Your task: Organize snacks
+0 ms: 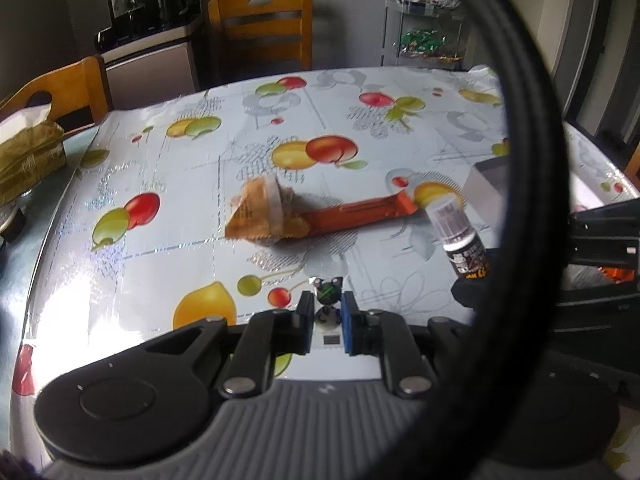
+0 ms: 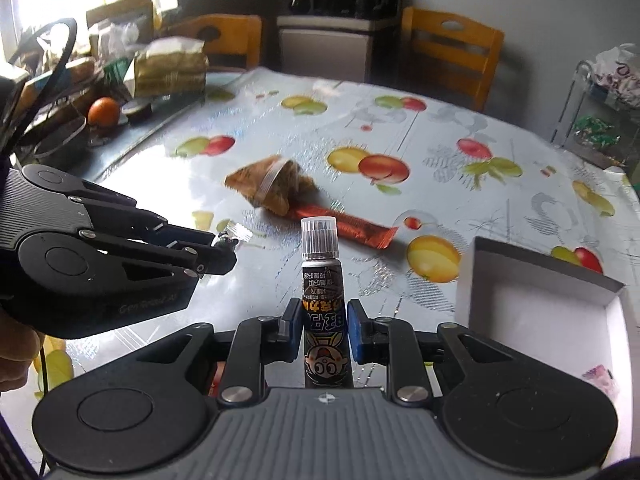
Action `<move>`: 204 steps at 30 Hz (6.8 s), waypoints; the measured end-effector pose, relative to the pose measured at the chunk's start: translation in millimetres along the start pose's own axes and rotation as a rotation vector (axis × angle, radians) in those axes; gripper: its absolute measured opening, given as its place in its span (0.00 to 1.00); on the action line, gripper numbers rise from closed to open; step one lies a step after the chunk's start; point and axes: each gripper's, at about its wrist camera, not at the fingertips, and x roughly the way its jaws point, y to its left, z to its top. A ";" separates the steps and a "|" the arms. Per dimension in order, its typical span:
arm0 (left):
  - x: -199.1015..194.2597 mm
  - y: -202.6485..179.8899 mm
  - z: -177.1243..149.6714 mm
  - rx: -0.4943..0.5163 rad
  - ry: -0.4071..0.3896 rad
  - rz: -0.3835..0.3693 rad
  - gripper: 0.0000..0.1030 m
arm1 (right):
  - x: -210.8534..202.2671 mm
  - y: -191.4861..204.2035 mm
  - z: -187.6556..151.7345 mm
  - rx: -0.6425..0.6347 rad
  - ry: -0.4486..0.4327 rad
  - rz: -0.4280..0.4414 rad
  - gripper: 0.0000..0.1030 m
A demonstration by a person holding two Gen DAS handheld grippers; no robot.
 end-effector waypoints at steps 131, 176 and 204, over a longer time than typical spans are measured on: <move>38.4 -228.3 44.9 0.322 0.109 -0.240 0.09 | -56.6 -175.0 -76.2 0.272 0.074 -0.221 0.24; 25.7 -172.9 -7.0 0.386 0.199 -0.236 0.09 | -73.8 -96.9 -107.8 0.255 0.161 -0.193 0.26; -12.9 -176.9 2.2 0.374 0.089 -0.259 0.34 | -102.7 -92.1 -95.4 0.266 0.065 -0.229 0.38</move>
